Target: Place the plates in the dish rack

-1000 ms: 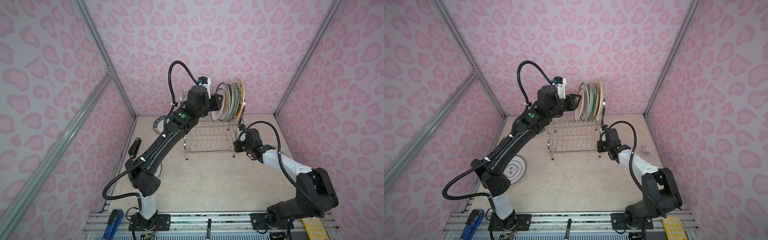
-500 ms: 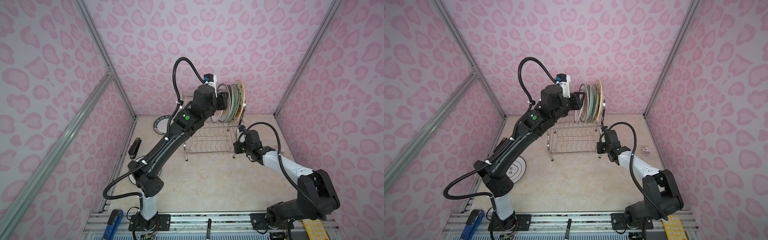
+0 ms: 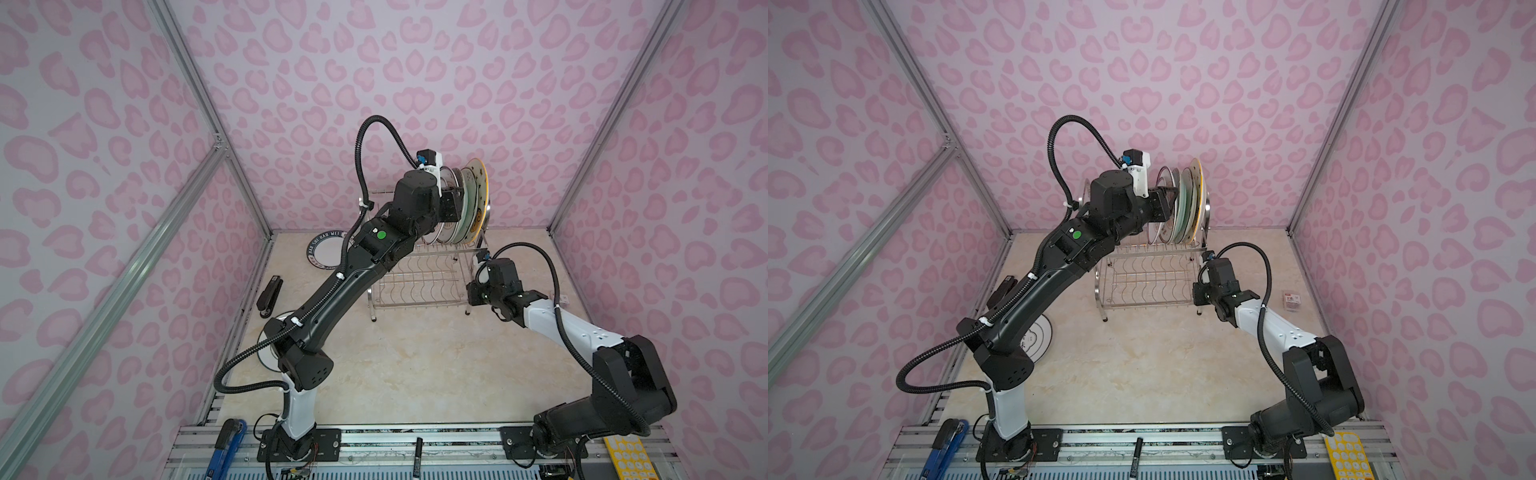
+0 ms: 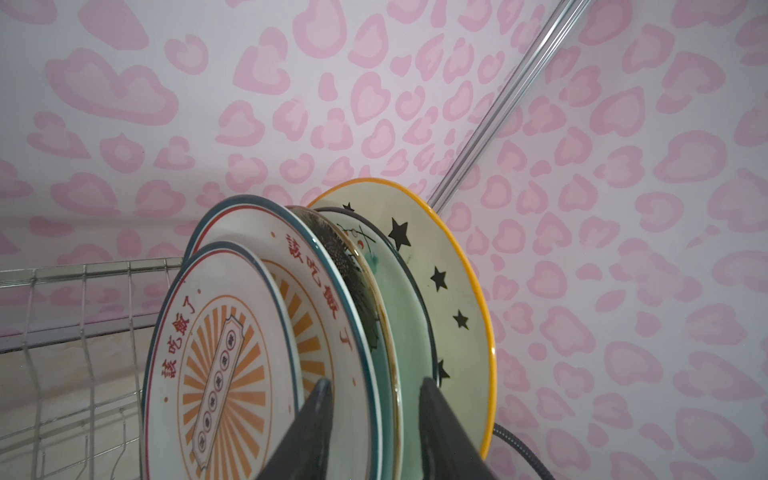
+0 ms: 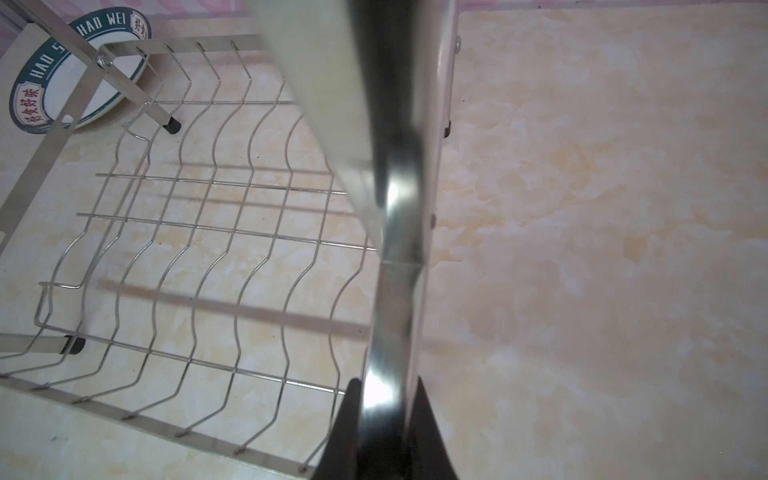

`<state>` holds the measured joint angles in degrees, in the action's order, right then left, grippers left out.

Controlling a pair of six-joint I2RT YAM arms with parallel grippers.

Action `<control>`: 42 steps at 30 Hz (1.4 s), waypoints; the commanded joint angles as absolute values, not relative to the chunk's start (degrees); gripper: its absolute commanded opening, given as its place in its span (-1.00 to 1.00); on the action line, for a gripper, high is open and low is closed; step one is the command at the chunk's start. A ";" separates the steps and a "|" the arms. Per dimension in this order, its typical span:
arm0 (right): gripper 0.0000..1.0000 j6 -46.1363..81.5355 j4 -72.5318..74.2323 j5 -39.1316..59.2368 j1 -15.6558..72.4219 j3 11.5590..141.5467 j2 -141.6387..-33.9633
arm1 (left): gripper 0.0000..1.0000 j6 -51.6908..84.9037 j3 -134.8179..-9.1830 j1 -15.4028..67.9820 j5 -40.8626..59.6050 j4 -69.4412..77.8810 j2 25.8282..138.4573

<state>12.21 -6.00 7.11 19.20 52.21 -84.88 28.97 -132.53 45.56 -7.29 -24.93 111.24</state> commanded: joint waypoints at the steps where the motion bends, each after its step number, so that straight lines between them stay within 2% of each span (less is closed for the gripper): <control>1: -1.00 12.86 -4.61 10.02 19.29 52.42 -84.81 | -0.25 29.35 -134.51 45.64 -8.00 -26.46 112.56; 6: -1.00 12.73 -4.68 9.54 19.33 52.14 -84.36 | -0.25 29.78 -136.11 45.67 -9.50 -28.16 114.23; 7: -1.00 12.74 -4.74 9.49 19.30 52.00 -84.24 | -0.34 29.88 -136.12 45.66 -10.15 -28.45 114.34; 16: -1.00 12.57 -4.85 9.40 19.31 51.94 -83.80 | -0.52 30.06 -136.10 45.67 -12.79 -29.23 114.36; 29: -1.00 12.65 -5.00 9.45 19.29 51.90 -83.84 | -0.46 28.57 -138.73 45.67 -11.23 -31.97 116.14; 34: -1.00 12.73 -4.86 9.49 19.16 51.86 -83.75 | -0.72 28.49 -138.93 45.66 -12.24 -32.65 116.27; 42: -1.00 12.73 -4.99 9.73 18.92 51.86 -83.58 | -0.89 27.69 -138.92 44.86 -13.58 -33.57 115.66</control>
